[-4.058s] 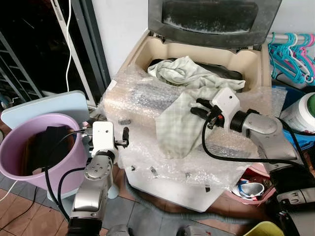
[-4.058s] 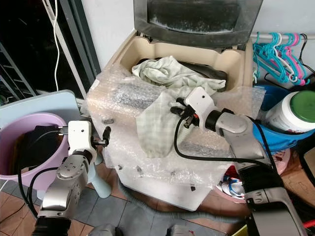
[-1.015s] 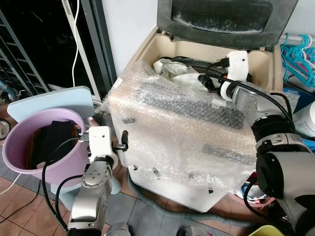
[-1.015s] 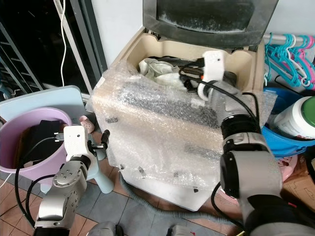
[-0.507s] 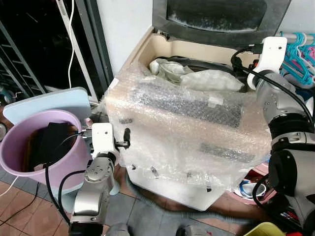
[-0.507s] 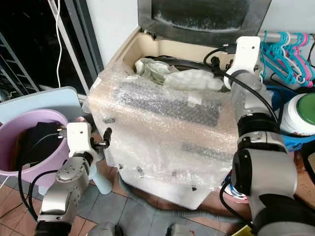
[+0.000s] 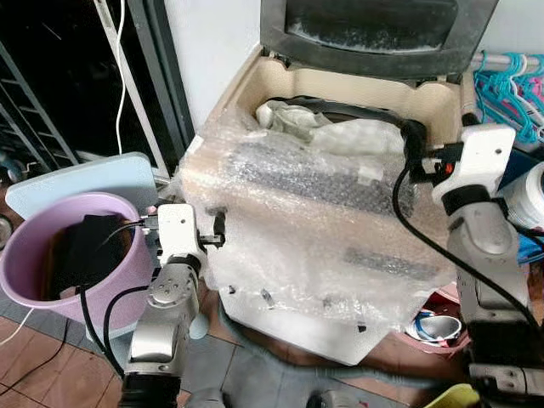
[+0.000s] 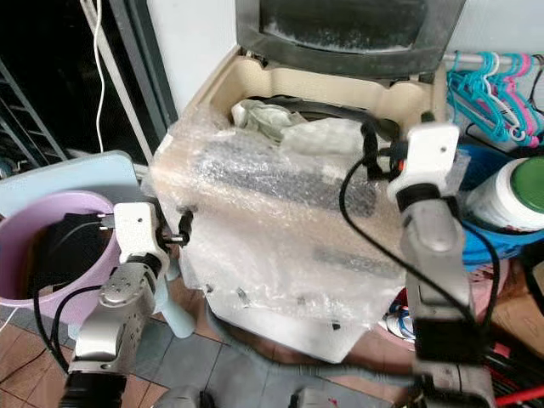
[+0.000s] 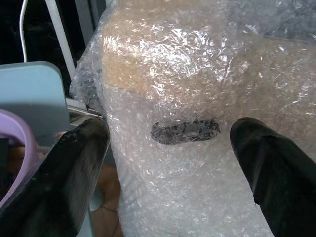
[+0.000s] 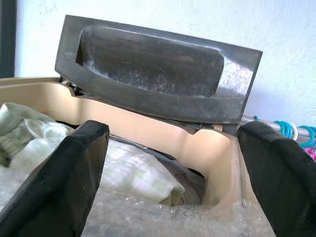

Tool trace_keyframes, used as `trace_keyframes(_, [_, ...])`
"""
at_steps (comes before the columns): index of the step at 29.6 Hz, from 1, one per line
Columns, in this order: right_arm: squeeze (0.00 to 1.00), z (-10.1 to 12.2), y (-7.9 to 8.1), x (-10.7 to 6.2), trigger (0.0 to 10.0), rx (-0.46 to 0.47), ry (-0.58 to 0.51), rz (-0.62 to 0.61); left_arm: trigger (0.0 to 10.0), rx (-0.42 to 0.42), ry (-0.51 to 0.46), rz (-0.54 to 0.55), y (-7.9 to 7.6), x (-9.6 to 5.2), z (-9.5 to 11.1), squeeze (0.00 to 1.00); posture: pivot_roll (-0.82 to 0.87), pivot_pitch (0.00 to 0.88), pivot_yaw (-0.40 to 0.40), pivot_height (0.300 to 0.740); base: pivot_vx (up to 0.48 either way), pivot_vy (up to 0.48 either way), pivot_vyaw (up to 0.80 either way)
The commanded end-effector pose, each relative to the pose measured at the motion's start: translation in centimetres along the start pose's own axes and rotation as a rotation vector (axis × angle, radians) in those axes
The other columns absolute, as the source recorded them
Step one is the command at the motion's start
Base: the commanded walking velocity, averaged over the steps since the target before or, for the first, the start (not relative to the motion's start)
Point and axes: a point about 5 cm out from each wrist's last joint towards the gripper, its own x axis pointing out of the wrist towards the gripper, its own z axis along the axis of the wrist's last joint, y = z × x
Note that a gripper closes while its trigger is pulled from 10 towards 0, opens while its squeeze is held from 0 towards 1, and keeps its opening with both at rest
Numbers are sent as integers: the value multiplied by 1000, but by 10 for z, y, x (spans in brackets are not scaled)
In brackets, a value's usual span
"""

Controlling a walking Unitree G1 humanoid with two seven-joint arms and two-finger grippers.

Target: Clothes washing

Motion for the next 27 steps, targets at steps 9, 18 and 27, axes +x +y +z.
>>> trace_keyframes(9, [0, -7, 48, -39, 10000, 41, 93, 77, 10000, -14, 15, -8, 2, 2, -2, 0, -102, 0, 62, 740, -157, 0, -242])
trace_keyframes(18, [0, -18, 55, -48, 10000, -13, 175, 131, 10000, -18, 30, -7, 2, -1, -5, 0, -98, 0, 58, 740, -329, 240, -800])
trace_keyframes(27, [0, -19, 53, -48, 10000, -6, 179, 132, 10000, -20, 35, -5, 2, 0, -5, 0, -101, 0, 55, 740, -229, 389, -622])
